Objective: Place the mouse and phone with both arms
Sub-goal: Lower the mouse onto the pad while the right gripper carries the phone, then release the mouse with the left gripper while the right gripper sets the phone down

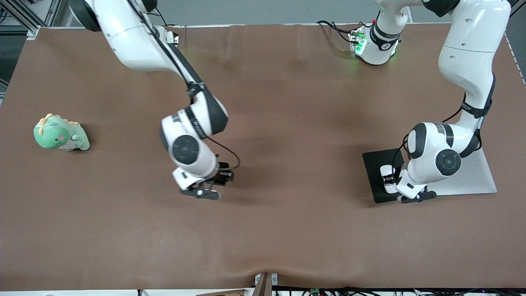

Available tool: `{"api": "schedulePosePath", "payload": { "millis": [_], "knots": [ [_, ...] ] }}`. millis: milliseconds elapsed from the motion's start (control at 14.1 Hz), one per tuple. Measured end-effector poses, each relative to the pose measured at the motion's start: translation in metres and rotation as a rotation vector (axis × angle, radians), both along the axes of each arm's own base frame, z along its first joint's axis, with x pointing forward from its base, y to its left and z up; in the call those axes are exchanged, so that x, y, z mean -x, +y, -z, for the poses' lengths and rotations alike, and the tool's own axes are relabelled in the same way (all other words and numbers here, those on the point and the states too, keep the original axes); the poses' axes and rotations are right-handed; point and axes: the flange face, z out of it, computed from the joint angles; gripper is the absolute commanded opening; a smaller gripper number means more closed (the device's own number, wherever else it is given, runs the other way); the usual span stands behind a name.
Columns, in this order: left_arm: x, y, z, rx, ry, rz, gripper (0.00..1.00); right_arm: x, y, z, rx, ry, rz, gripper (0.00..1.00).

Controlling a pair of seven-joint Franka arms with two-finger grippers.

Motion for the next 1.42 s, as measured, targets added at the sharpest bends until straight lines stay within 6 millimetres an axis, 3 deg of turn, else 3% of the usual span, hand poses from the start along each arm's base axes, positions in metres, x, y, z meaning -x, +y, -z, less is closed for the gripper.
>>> {"api": "schedulePosePath", "payload": {
  "millis": [142,356,569,711,925,996,1067,1209,1423],
  "knots": [
    [0.000,0.000,0.001,0.000,0.002,0.000,0.59,0.006,-0.061,-0.008,0.007,0.036,-0.054,0.00],
    [0.001,0.000,0.003,0.000,0.004,0.001,0.59,0.030,-0.157,-0.010,0.008,0.099,-0.074,0.00],
    [0.001,0.000,0.003,0.001,0.003,0.014,0.59,0.056,-0.236,-0.009,-0.008,0.139,-0.090,0.00],
    [0.001,0.000,0.003,0.001,0.003,0.017,0.59,0.067,-0.284,0.002,-0.024,0.163,-0.098,0.00],
    [0.001,0.000,0.003,0.001,0.003,0.018,0.65,0.083,-0.342,0.024,-0.048,0.188,-0.110,0.00],
    [0.001,0.001,0.003,0.001,0.003,0.018,0.79,0.087,-0.361,0.029,-0.056,0.179,-0.120,0.00],
    [0.001,0.002,0.003,0.001,0.003,0.017,1.00,0.090,-0.381,0.032,-0.062,0.168,-0.122,0.00],
    [0.001,0.005,0.003,0.001,0.004,0.015,1.00,0.094,-0.409,0.039,-0.066,0.150,-0.110,0.00],
    [-0.001,0.005,0.001,0.002,-0.001,0.016,1.00,0.096,-0.427,0.061,-0.055,0.133,-0.105,0.00]
  ]
}}
